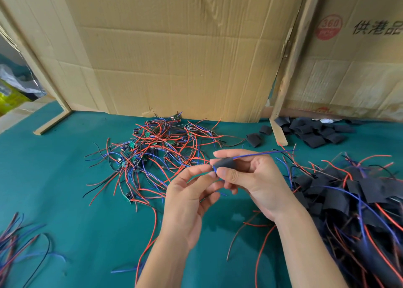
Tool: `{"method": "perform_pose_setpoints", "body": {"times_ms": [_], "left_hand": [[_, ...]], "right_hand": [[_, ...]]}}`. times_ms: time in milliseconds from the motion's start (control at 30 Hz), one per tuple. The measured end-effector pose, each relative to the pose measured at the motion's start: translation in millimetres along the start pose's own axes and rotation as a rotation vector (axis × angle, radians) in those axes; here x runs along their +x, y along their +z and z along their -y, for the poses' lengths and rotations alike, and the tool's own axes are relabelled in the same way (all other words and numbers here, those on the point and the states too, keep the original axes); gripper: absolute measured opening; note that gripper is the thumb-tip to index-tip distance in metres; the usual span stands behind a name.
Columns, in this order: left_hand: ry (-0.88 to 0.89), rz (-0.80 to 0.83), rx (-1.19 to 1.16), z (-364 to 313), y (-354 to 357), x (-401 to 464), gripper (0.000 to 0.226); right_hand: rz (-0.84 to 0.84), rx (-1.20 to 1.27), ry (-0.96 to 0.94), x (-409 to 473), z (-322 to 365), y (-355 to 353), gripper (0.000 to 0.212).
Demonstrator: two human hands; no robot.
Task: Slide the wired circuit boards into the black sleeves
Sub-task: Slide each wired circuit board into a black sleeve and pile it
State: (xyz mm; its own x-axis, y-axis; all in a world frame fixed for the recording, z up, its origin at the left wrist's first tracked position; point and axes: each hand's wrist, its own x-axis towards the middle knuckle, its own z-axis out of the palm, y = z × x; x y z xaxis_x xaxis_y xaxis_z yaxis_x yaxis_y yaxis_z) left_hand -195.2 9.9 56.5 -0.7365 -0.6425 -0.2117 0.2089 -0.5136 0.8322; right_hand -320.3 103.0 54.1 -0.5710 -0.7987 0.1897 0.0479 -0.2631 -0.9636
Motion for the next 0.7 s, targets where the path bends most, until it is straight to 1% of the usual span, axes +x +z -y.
{"method": "perform_pose_setpoints", "body": {"times_ms": [100, 167, 267, 300, 400, 500, 700], "left_hand": [[-0.002, 0.037, 0.005, 1, 2, 3, 0.022], [-0.023, 0.062, -0.027, 1, 1, 4, 0.027], [-0.065, 0.116, -0.108, 1, 0, 3, 0.035], [-0.067, 0.139, -0.114, 0, 0, 3, 0.034], [-0.042, 0.215, -0.075, 0, 4, 1, 0.022], [0.019, 0.239, -0.049, -2, 11, -3, 0.021], [0.247, 0.231, 0.171, -1, 21, -4, 0.02]], "right_hand": [[0.0, 0.008, 0.011, -1, 1, -3, 0.044], [0.013, 0.021, 0.008, -1, 1, -2, 0.047], [0.037, 0.067, 0.024, 0, 0, 0, 0.046], [0.05, 0.082, 0.037, 1, 0, 0, 0.043], [0.105, 0.12, 0.08, 1, 2, 1, 0.038], [0.154, 0.157, 0.093, 0, 5, 0, 0.04], [0.144, 0.164, 0.098, -2, 9, -1, 0.046]]}}
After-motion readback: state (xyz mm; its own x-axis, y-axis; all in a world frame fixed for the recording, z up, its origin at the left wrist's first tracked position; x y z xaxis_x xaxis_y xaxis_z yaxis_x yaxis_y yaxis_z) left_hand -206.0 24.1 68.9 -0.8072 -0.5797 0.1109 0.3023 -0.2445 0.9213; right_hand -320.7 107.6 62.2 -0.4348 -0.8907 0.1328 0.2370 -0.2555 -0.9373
